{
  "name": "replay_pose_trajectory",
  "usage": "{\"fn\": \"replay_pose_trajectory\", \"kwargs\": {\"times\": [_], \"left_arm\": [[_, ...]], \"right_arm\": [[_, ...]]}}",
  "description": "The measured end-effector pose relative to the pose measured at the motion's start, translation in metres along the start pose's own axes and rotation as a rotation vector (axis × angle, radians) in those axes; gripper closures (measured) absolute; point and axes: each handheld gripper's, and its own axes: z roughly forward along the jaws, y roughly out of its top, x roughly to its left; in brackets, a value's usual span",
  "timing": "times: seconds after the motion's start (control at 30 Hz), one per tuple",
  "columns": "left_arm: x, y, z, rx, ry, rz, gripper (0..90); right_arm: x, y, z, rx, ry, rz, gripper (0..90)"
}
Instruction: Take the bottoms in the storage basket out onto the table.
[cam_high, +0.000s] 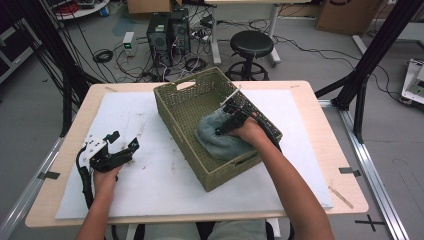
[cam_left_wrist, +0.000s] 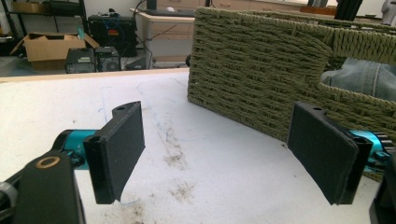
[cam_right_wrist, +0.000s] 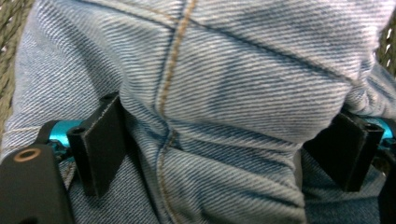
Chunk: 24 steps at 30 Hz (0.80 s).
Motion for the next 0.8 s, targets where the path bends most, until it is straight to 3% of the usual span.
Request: {"fn": "replay_pose_trajectory", "kwargs": {"times": [0.1, 0.2, 0.3, 0.33, 0.4, 0.43, 0.5, 0.53, 0.57, 0.63, 0.67, 0.77, 0.8], "left_arm": [[0.000, 0.000, 0.000, 0.003, 0.001, 0.006, 19.1], [0.000, 0.000, 0.000, 0.003, 0.003, 0.001, 19.2], [0.000, 0.000, 0.000, 0.006, 0.007, -0.005, 20.0], [0.000, 0.000, 0.001, 0.006, 0.008, -0.006, 19.9], [0.000, 0.000, 0.001, 0.007, 0.010, -0.003, 20.0], [0.000, 0.000, 0.001, 0.007, 0.010, -0.003, 20.1], [0.000, 0.000, 0.001, 0.006, 0.010, -0.003, 20.6], [0.000, 0.000, 0.001, 0.006, 0.010, -0.003, 20.6], [0.000, 0.000, 0.001, 0.006, 0.010, -0.003, 20.6], [0.000, 0.000, 0.001, 0.006, 0.009, -0.005, 20.7], [0.000, 0.000, 0.001, 0.005, 0.007, -0.008, 20.7], [0.000, 0.000, 0.000, 0.005, 0.005, -0.008, 20.7], [0.000, 0.000, 0.000, 0.005, 0.005, -0.008, 20.7]], "right_arm": [[-0.003, 0.000, 0.004, 0.002, 0.024, 0.020, 12.3], [0.002, 0.000, 0.008, 0.002, 0.053, 0.069, 12.3], [0.001, 0.000, 0.009, 0.003, 0.072, 0.077, 13.3], [0.001, 0.001, 0.009, 0.006, 0.072, 0.068, 16.0], [0.000, 0.003, 0.008, 0.019, 0.109, 0.035, 37.9], [0.001, 0.004, 0.008, 0.024, 0.122, 0.029, 41.3], [0.001, 0.005, 0.007, 0.028, 0.135, 0.052, 51.8], [0.001, 0.005, 0.007, 0.028, 0.135, 0.052, 51.8], [-0.002, 0.005, 0.005, 0.025, 0.160, 0.094, 59.3], [-0.002, 0.005, 0.004, 0.020, 0.163, 0.102, 62.4], [-0.002, 0.005, -0.001, -0.002, 0.168, 0.101, 67.3], [-0.001, 0.005, -0.012, -0.092, 0.167, 0.094, 70.7], [-0.001, 0.005, -0.012, -0.092, 0.167, 0.094, 70.7]]}}
